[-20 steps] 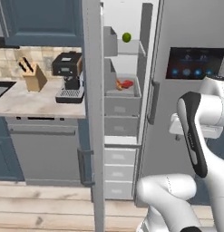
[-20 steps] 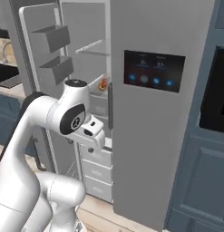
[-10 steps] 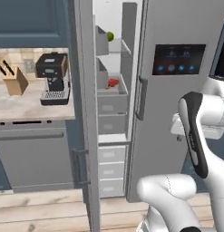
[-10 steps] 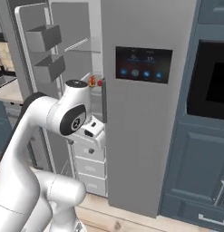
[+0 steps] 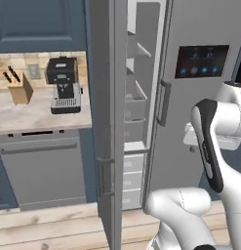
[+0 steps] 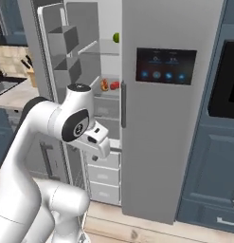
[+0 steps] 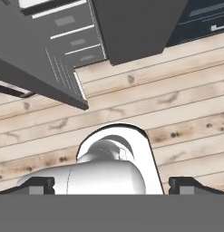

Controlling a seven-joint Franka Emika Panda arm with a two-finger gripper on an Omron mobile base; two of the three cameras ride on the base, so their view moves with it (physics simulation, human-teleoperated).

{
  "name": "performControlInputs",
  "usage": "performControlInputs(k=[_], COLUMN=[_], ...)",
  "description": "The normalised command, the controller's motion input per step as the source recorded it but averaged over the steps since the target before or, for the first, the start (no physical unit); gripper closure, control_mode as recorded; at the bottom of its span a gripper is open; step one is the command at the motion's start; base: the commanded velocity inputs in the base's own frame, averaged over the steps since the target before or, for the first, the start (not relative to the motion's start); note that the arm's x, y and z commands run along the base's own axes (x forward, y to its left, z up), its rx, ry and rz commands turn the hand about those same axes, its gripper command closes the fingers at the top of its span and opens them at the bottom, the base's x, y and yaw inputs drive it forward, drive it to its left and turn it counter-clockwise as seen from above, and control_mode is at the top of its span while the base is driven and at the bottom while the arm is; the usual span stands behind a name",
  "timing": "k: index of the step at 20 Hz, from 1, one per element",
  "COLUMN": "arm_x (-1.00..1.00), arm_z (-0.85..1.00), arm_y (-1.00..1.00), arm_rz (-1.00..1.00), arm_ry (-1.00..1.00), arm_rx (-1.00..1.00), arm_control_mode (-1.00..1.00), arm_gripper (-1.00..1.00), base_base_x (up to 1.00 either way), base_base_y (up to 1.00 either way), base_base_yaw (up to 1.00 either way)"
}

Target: Store the hot dog in the freezer for long-term storage. Close the freezer door after placing the cooked food.

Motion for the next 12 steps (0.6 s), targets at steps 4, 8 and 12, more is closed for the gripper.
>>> performControlInputs(k=[4,8,12], arm_x=[0.00,0.00,0.00], arm_z=[0.00,0.00,0.00], arm_y=[0.00,0.00,0.00], arm_rz=[0.00,0.00,0.00], arm_ry=[0.00,0.00,0.00], arm_rx=[0.00,0.00,0.00], arm_control_mode=[1.00,1.00,1.00], arm_gripper=[-1.00,-1.00,-1.00], base_base_x=[-0.20,-0.16,-0.13], base_base_y=[0.29,0.44,0.32], base_base_yaw=[-0.28,-0.26,-0.12])
